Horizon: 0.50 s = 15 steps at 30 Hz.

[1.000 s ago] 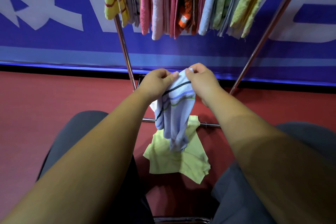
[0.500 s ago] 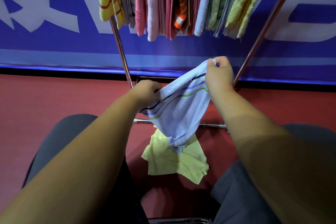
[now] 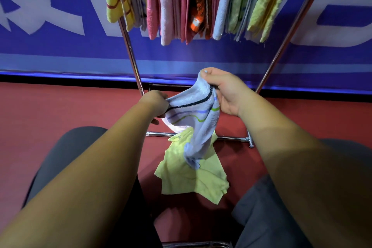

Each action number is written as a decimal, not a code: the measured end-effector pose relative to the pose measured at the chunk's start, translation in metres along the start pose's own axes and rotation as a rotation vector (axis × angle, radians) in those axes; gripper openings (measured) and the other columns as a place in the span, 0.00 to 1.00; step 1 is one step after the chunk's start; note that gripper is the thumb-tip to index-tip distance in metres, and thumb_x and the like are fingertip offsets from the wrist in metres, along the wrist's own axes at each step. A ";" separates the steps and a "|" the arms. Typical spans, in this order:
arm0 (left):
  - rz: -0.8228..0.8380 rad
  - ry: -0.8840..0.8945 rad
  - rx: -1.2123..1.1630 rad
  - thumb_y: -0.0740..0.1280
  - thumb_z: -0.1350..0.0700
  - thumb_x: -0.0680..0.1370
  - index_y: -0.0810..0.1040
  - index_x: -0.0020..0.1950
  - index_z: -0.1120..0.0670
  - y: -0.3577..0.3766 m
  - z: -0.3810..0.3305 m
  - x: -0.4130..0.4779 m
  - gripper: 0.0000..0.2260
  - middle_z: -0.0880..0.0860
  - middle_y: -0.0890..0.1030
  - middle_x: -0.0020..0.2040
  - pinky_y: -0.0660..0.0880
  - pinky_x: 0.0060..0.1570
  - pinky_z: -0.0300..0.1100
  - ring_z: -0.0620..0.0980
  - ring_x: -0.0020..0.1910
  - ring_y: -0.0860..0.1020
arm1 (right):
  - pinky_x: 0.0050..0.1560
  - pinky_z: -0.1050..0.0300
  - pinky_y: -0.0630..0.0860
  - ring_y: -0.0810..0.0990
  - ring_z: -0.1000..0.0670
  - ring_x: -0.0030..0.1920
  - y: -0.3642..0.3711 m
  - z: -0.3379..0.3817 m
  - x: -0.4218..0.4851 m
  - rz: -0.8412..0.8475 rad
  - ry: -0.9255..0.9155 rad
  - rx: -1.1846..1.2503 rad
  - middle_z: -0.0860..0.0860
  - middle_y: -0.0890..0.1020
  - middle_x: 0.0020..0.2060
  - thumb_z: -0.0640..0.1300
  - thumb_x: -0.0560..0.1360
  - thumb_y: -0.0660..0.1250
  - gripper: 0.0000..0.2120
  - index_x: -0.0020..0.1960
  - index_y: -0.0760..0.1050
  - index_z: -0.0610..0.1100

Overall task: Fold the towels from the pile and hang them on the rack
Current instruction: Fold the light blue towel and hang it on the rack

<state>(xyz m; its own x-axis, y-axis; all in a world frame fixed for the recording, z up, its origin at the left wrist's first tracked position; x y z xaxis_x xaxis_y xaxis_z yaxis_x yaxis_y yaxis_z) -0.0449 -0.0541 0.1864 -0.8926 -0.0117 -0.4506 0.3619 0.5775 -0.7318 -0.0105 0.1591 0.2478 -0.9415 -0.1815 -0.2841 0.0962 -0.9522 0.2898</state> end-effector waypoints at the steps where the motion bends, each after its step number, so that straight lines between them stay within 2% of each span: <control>1: 0.021 -0.024 -0.078 0.61 0.66 0.80 0.81 0.51 0.55 0.001 -0.001 -0.001 0.10 0.62 0.84 0.46 0.86 0.40 0.59 0.63 0.41 0.86 | 0.34 0.60 0.78 0.79 0.53 0.30 0.002 -0.001 -0.002 0.047 0.016 -0.013 0.50 0.78 0.32 0.39 0.86 0.63 0.09 0.47 0.75 0.44; 4: 0.046 -0.066 -0.288 0.59 0.64 0.84 0.80 0.54 0.59 0.005 -0.002 0.000 0.10 0.60 0.86 0.41 0.85 0.46 0.57 0.56 0.34 0.86 | 0.35 0.62 0.78 0.79 0.55 0.31 0.004 -0.004 -0.004 0.123 0.066 -0.042 0.51 0.78 0.33 0.41 0.86 0.64 0.08 0.49 0.76 0.44; 7: 0.005 -0.024 -0.363 0.63 0.64 0.82 0.83 0.54 0.61 0.004 0.000 0.009 0.08 0.59 0.87 0.50 0.86 0.52 0.55 0.55 0.48 0.87 | 0.40 0.61 0.80 0.79 0.55 0.35 0.003 -0.009 -0.002 0.162 0.099 -0.068 0.52 0.79 0.37 0.41 0.85 0.66 0.05 0.50 0.78 0.44; 9: -0.008 -0.007 -0.499 0.67 0.60 0.81 0.85 0.51 0.60 0.004 0.000 0.015 0.07 0.58 0.88 0.49 0.86 0.49 0.50 0.55 0.50 0.86 | 0.42 0.61 0.81 0.81 0.55 0.36 0.005 -0.012 -0.001 0.180 0.115 -0.063 0.52 0.81 0.37 0.40 0.85 0.66 0.05 0.51 0.78 0.44; 11: 0.020 0.020 -0.647 0.69 0.58 0.79 0.87 0.48 0.59 0.004 -0.005 0.013 0.08 0.55 0.89 0.45 0.85 0.52 0.50 0.56 0.48 0.86 | 0.42 0.62 0.82 0.84 0.55 0.36 0.006 -0.015 0.000 0.180 0.109 -0.043 0.52 0.84 0.37 0.38 0.86 0.65 0.05 0.51 0.78 0.43; 12: 0.031 0.050 -0.714 0.71 0.57 0.78 0.87 0.47 0.60 0.004 -0.008 0.012 0.08 0.55 0.89 0.45 0.85 0.53 0.51 0.58 0.48 0.86 | 0.44 0.61 0.83 0.85 0.55 0.38 0.007 -0.017 0.001 0.173 0.101 -0.037 0.50 0.85 0.37 0.37 0.86 0.65 0.06 0.51 0.78 0.43; 15: 0.049 0.200 -0.811 0.76 0.59 0.76 0.86 0.45 0.61 0.001 -0.017 0.007 0.05 0.57 0.86 0.42 0.81 0.45 0.45 0.54 0.41 0.84 | 0.58 0.50 0.81 0.85 0.49 0.45 0.000 -0.023 0.009 0.084 0.054 -0.110 0.47 0.86 0.43 0.40 0.83 0.71 0.05 0.49 0.82 0.46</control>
<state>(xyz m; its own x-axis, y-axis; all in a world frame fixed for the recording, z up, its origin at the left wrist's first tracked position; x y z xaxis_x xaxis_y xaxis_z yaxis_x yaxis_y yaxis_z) -0.0548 -0.0396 0.1909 -0.9395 0.1300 -0.3170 0.1645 0.9827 -0.0845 -0.0110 0.1517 0.2243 -0.9101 -0.2718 -0.3128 0.2117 -0.9538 0.2131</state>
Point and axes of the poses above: each hand's wrist, its own x-axis towards the middle knuckle, its own y-axis out of the palm, z = x × y, the point moved 3 cm from there along x, towards the middle knuckle
